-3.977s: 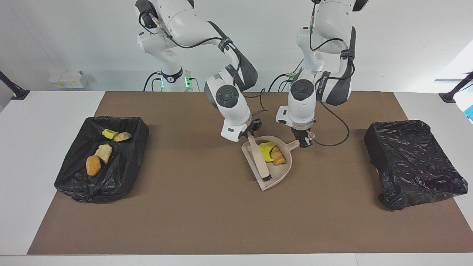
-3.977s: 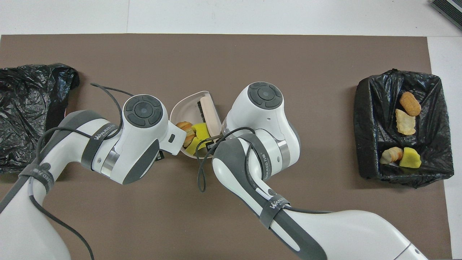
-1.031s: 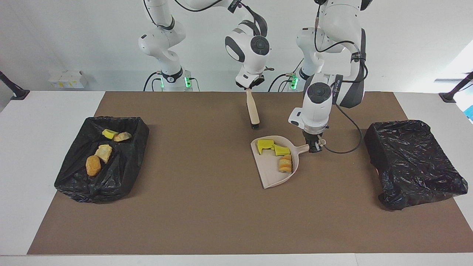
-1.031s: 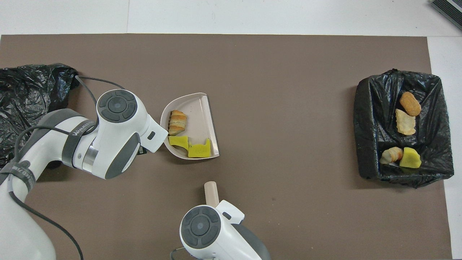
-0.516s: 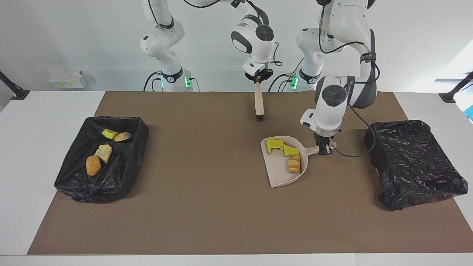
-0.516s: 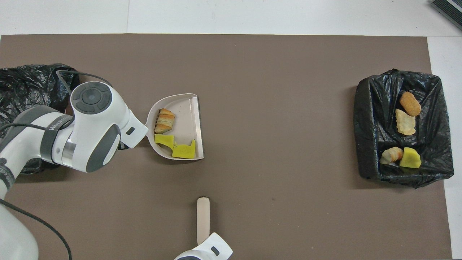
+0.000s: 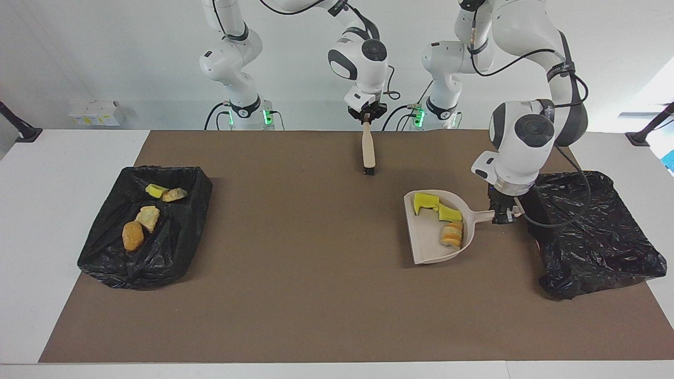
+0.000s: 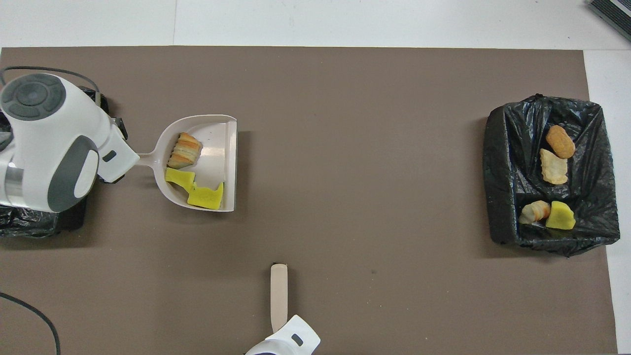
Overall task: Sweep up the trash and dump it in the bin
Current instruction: 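Carry the loaded dustpan with the left gripper over its bin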
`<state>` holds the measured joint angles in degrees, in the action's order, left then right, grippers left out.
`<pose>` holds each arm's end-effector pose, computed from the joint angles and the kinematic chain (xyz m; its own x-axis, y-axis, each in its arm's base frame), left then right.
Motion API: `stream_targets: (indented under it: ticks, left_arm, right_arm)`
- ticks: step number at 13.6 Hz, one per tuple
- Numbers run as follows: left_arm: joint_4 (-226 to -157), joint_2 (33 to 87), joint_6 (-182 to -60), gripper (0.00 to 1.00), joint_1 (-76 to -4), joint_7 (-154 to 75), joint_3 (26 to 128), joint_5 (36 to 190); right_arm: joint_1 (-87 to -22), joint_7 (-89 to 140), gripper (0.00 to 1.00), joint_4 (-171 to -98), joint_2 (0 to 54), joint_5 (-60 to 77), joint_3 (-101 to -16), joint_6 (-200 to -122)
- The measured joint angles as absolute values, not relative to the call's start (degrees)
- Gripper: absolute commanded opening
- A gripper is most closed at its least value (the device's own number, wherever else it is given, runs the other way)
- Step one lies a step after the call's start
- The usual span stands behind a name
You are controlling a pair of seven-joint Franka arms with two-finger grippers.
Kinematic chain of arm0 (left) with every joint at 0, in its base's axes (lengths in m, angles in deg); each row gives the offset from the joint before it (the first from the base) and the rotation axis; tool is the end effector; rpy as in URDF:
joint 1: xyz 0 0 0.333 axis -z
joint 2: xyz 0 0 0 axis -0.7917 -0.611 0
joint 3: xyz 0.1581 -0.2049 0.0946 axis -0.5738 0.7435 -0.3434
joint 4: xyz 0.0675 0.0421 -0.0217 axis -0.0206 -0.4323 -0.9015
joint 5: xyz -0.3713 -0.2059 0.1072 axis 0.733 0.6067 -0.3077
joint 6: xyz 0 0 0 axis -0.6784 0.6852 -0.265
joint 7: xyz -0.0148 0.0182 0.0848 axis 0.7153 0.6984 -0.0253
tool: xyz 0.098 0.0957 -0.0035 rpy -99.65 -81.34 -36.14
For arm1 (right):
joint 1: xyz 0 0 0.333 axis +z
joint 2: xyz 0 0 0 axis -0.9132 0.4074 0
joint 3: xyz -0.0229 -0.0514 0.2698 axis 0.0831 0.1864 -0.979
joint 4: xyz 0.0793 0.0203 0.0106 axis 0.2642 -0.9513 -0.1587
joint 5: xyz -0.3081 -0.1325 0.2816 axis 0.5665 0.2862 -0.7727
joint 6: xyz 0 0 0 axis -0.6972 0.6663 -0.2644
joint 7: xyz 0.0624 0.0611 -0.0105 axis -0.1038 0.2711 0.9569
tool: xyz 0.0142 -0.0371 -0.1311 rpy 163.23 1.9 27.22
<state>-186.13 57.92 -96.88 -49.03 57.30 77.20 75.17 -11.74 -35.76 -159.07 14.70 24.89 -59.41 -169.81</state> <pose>0.6427 -0.0564 0.3333 -0.0555 -0.9813 -0.1840 -0.9985 0.0540 0.0132 0.2407 0.4972 0.2421 0.9765 0.0059 -0.2156 -0.0010 -0.9995 -0.0323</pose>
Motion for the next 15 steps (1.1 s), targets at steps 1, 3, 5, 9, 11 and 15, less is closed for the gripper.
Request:
stream_targets:
  ticks: [1,3,5,9,11,15]
  left_arm:
    - [-184.4,58.0,-95.8,0.0,-50.7,59.7,77.2,75.2]
    - [-181.7,58.1,-94.8,0.0,-54.0,63.9,77.0,75.2]
    - [-179.1,58.1,-93.2,0.0,-57.4,67.7,76.9,75.2]
    - [-176.0,58.1,-92.3,0.0,-64.3,71.6,76.7,75.3]
    - [-175.1,58.0,-92.4,0.0,-68.5,75.8,76.7,76.3]
    - [-171.1,56.8,-92.4,0.0,-73.4,79.9,76.7,76.7]
  right_arm:
    - [-11.9,-35.8,0.0,-159.3,14.8,26.3,-59.4,-170.1]
    - [-12.3,-35.8,0.0,-159.4,15.5,29.0,-59.4,-170.5]
    - [-12.6,-35.8,0.0,-159.4,15.8,30.5,-59.1,-170.7]
    - [-13.7,-36.7,0.0,-159.3,16.3,33.7,-59.0,-171.0]
    - [-14.2,-36.7,0.0,-159.2,16.4,34.3,-59.0,-171.1]
    - [-15.8,-36.7,0.99,-158.5,17.2,36.0,-59.0,-171.2]
